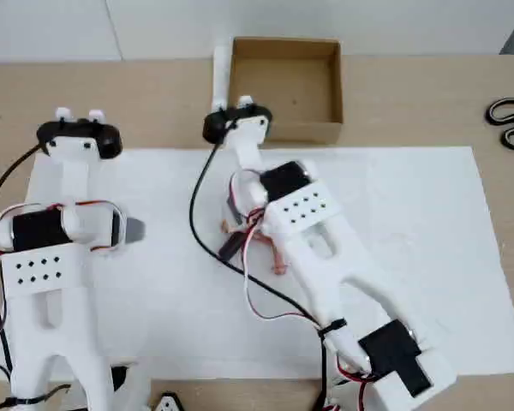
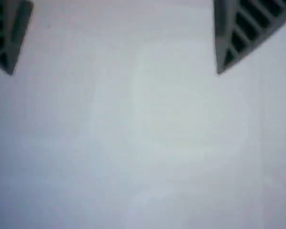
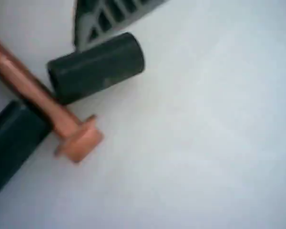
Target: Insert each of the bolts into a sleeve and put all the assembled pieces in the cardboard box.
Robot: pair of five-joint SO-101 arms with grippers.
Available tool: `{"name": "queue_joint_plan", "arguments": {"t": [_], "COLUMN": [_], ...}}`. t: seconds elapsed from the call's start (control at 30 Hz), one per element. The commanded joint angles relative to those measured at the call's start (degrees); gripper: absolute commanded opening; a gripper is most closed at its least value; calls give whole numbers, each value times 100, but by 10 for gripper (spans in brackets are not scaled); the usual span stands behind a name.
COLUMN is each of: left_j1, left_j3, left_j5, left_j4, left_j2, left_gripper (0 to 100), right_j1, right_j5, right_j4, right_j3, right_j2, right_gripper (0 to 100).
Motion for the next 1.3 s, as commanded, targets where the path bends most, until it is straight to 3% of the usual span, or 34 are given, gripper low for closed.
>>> {"name": "queue_joint_plan", "arguments": {"t": [0.0, 0.17, 0.37, 0.77, 0.93, 1.27], "left_j1": [18, 18, 18, 18, 18, 18], "left_j3": [92, 136, 136, 145, 145, 145], "left_j5": [35, 35, 35, 35, 35, 35], "left_j4": [18, 18, 9, -70, -70, -44], "left_j2": [-193, -193, -193, -176, -167, -167], "left_gripper": [253, 253, 253, 253, 253, 253], "right_j1": [-242, -558, -708, -1015, -998, -936], "right_j5": [-651, -1741, -2541, -2611, -2971, -2998], "right_j4": [-110, -312, -382, -444, -866, -1473], "right_j3": [-26, -62, -176, -176, -18, 378], "right_j2": [154, 822, 1191, 1235, 1244, 1244], "right_gripper": [221, 221, 221, 222, 221, 221]}}
